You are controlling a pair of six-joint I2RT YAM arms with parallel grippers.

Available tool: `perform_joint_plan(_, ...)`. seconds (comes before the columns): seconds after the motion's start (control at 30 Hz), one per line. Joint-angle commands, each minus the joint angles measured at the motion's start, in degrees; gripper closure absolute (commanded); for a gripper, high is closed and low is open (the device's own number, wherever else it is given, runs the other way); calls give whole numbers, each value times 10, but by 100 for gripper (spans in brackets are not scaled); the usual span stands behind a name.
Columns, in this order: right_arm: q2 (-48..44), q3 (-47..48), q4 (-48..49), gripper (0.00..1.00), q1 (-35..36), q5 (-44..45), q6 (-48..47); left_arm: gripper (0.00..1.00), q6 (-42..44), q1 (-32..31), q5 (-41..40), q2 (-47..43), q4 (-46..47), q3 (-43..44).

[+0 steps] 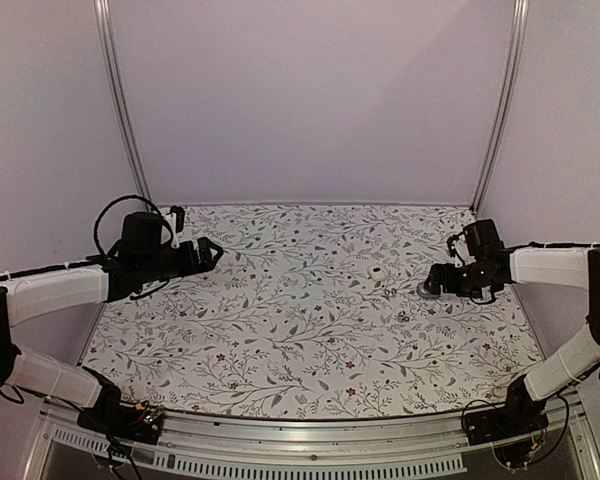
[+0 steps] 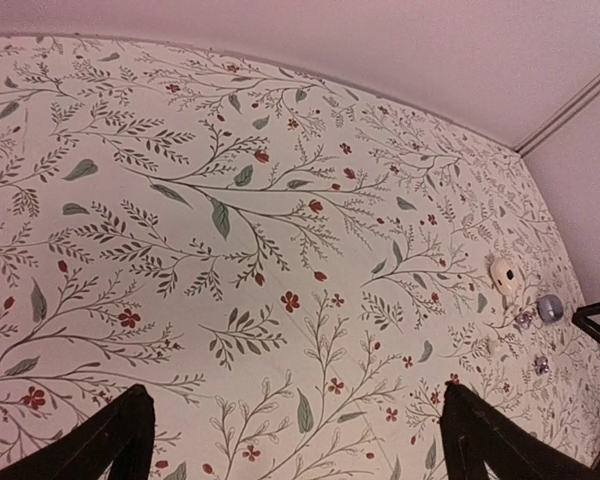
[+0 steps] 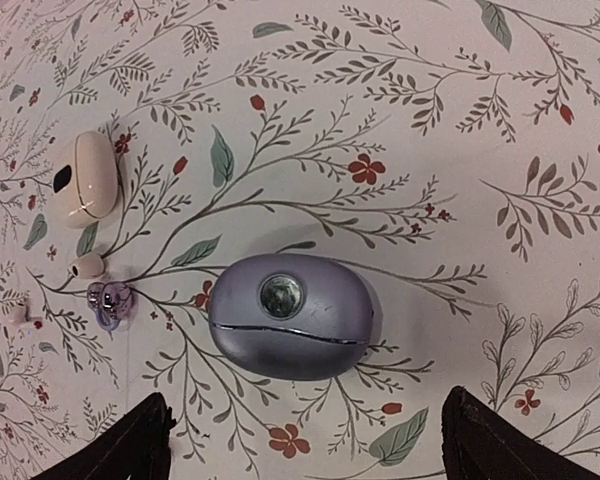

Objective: Insert the wireless bluetooth earbuds into the charging case
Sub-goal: Pick up the charging case from the center of the board.

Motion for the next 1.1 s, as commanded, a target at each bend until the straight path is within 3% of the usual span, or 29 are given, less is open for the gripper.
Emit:
perform_joint_plan(0.0,49,34,-21,8,32,87,-8,0,-5,-10,14,3,29,1)
perform_joint_plan(0.27,112,60,-10,8,51,114,-15,0,-5,-13,21,-14,40,5)
perform_joint_plan(0.73,181,103,-4,17,65,138,-19,0,-7,-13,12,-17,40,-1)
perform_joint_plan(1.07,184,99,-2,32,66,114,-26,0,-2,-13,1,-18,32,-1)
